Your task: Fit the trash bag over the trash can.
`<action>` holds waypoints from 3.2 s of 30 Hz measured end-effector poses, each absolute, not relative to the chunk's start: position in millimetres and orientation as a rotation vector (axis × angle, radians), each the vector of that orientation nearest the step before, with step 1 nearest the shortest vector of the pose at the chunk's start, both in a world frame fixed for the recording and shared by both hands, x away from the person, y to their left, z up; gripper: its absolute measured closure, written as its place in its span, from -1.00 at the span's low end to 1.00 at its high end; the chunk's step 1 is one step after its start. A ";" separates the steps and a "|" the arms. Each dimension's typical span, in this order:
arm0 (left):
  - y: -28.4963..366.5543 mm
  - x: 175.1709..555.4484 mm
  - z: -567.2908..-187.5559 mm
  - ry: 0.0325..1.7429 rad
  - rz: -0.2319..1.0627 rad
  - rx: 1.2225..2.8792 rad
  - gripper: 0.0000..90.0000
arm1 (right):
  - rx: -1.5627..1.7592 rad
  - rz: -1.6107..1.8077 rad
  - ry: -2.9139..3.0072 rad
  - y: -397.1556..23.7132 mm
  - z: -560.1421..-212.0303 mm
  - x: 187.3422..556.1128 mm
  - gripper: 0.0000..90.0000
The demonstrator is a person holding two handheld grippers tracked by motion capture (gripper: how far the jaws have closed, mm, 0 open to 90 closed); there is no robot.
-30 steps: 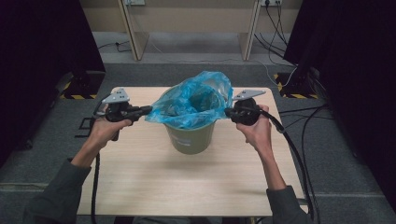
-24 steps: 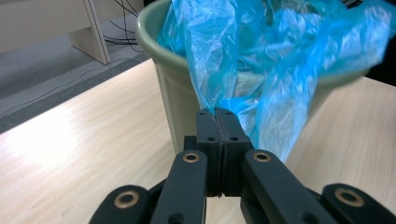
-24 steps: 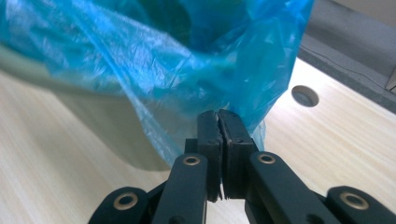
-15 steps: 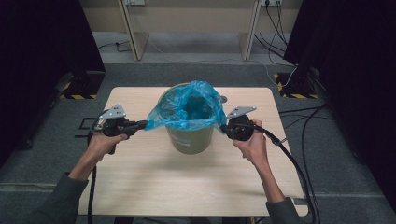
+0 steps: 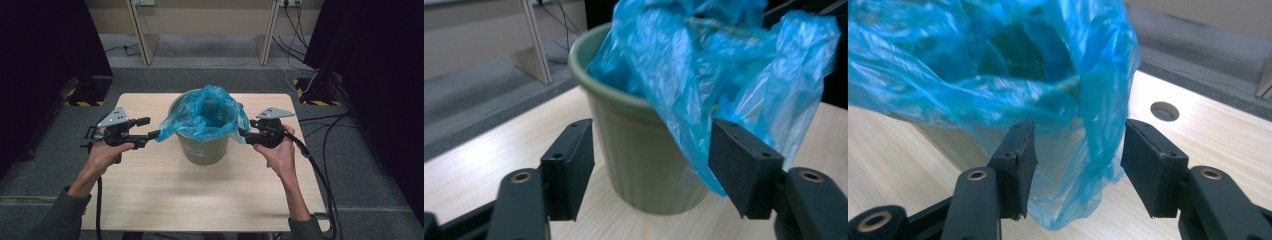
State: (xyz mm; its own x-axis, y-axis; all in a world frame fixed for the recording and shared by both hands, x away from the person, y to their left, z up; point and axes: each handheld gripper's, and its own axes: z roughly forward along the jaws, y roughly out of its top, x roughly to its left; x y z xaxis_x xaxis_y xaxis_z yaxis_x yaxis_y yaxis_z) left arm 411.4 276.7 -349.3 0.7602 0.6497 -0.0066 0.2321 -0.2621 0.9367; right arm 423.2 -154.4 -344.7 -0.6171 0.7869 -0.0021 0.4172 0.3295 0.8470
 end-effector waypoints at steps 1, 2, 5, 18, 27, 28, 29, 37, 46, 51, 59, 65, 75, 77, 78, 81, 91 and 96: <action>276.3 409.4 -345.8 0.678 0.468 1.826 -0.27 | 1.062 1.213 2.174 -154.1 -343.1 422.2 0.02; 276.6 408.2 -342.6 0.677 0.476 1.819 -0.29 | 1.056 1.219 2.164 -153.8 -341.5 421.1 0.02; 277.6 404.6 -334.9 0.682 0.494 1.773 -0.32 | 1.037 1.249 2.151 -151.1 -335.7 415.5 0.01; 211.5 403.5 -335.9 0.456 0.409 1.842 -0.30 | 0.940 1.302 2.212 -125.7 -330.0 407.7 0.02; 208.8 403.9 -355.7 0.333 0.352 1.910 0.90 | 1.001 1.302 2.124 -134.7 -325.3 420.4 -0.06; 210.3 401.5 -358.8 0.326 0.345 1.921 0.91 | 1.019 1.282 2.098 -137.1 -323.4 423.8 -0.08; 211.6 399.0 -362.1 0.320 0.337 1.931 0.92 | 1.043 1.279 2.079 -139.6 -322.0 428.2 -0.09; 218.4 392.0 -386.9 0.314 0.315 1.977 0.96 | 1.167 1.181 2.093 -145.0 -332.7 470.3 0.03; 230.2 395.4 -408.6 0.379 0.344 1.983 0.96 | 1.132 1.090 2.205 -152.9 -354.4 486.4 0.89; 238.4 400.9 -419.3 0.430 0.370 1.991 0.97 | 1.151 0.998 2.280 -158.0 -379.5 485.9 0.95; 247.4 404.2 -419.2 0.492 0.385 1.981 0.74 | 1.217 0.990 2.266 -158.0 -389.8 476.0 0.17; 254.4 387.9 -390.6 0.477 0.373 1.931 0.09 | 1.179 1.104 2.152 -162.6 -350.7 447.6 -0.10; 259.9 410.2 -352.2 0.602 0.465 1.832 -0.20 | 1.097 1.205 2.091 -146.9 -314.0 455.2 -0.06; 259.7 422.6 -353.5 0.647 0.454 1.813 -0.23 | 1.100 1.194 2.111 -141.9 -315.7 467.4 0.00; 258.9 430.7 -355.5 0.668 0.438 1.807 -0.25 | 1.099 1.192 2.121 -139.7 -317.4 473.4 0.00; 255.6 444.7 -360.8 0.688 0.401 1.806 -0.21 | 1.091 1.193 2.155 -134.7 -322.8 489.6 0.23; 264.2 475.5 -378.4 0.715 0.427 1.778 0.99 | 1.055 1.168 2.193 -139.3 -334.3 539.5 0.92; 266.8 488.8 -390.1 0.747 0.444 1.775 0.99 | 1.083 1.185 2.224 -137.3 -349.5 562.1 0.95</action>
State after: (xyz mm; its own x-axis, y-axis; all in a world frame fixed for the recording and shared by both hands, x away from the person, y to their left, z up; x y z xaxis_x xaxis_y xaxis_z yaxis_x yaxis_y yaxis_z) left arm 488.8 266.8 -390.1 0.7303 0.6799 -0.0655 0.2668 -0.1957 0.9437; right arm 562.1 -137.3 -349.5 -0.6216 0.7832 0.0131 0.4476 0.3414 0.8265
